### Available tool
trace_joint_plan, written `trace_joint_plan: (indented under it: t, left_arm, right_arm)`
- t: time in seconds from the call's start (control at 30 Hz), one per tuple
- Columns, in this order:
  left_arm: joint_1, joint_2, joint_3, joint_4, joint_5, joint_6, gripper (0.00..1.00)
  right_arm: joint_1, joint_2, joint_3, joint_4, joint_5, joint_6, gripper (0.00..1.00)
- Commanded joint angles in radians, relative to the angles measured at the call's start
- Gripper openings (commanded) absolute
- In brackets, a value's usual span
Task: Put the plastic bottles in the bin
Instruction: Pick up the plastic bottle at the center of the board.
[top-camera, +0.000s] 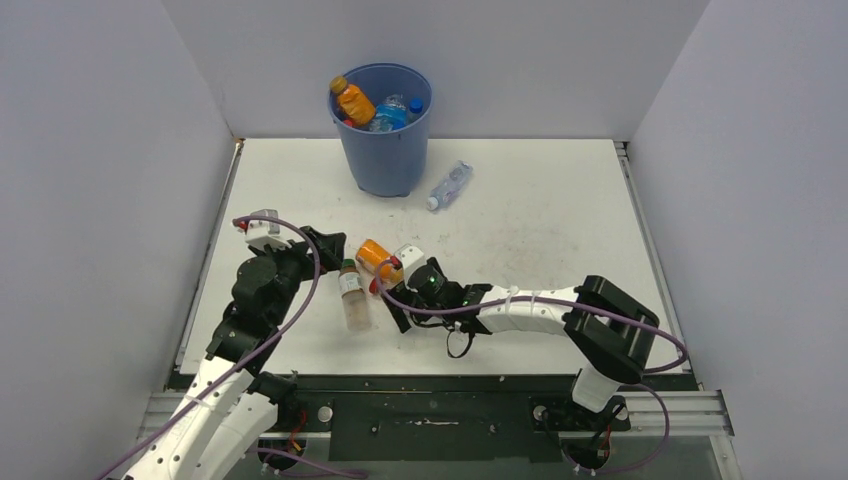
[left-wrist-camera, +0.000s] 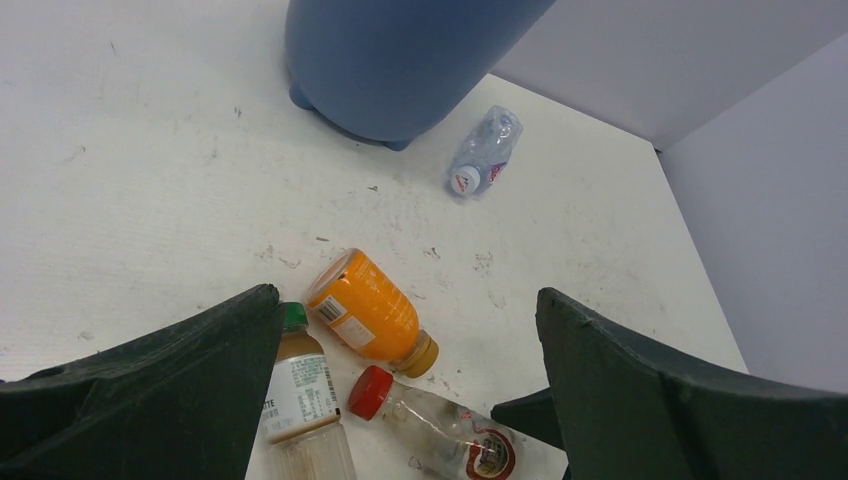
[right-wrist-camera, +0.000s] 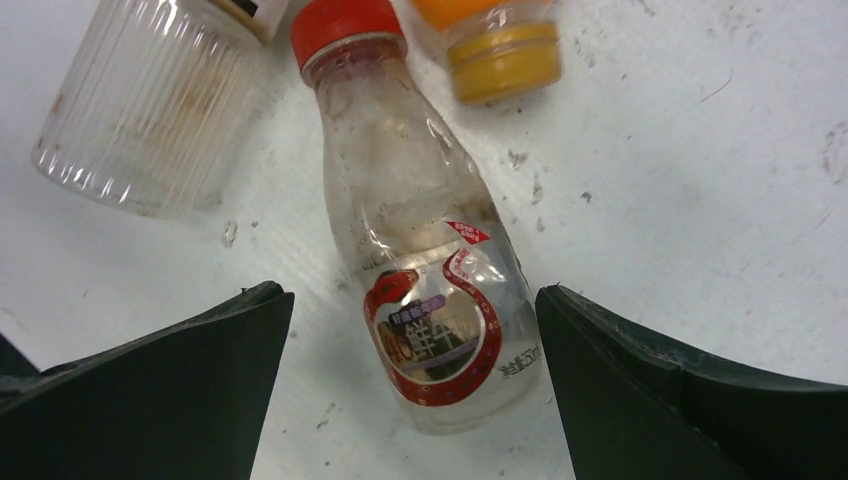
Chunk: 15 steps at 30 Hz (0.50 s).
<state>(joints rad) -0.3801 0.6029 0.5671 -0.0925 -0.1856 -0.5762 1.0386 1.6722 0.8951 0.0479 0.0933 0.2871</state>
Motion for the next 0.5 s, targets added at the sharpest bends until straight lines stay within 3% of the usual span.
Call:
trace_joint_plan:
  t: [0.0,0.2,0.47]
  left_arm:
    - [-0.006,-0.002,0.009,0.051,0.039,-0.007,0.96]
    - [-0.023,-0.003,0.014,0.042,0.031,0.002,0.96]
    - [-0.059,-0.012,0.023,0.016,-0.011,0.026,0.96]
  right_arm:
    - [0.038,-0.063,-0.027,0.015,-0.026,0.099,0.97]
    - [0.070,-0.096,-0.016,-0.041,0.062,0.113,1.00]
    - [0.071,0.054,0.141,-0.213,0.122,-0.023,1.00]
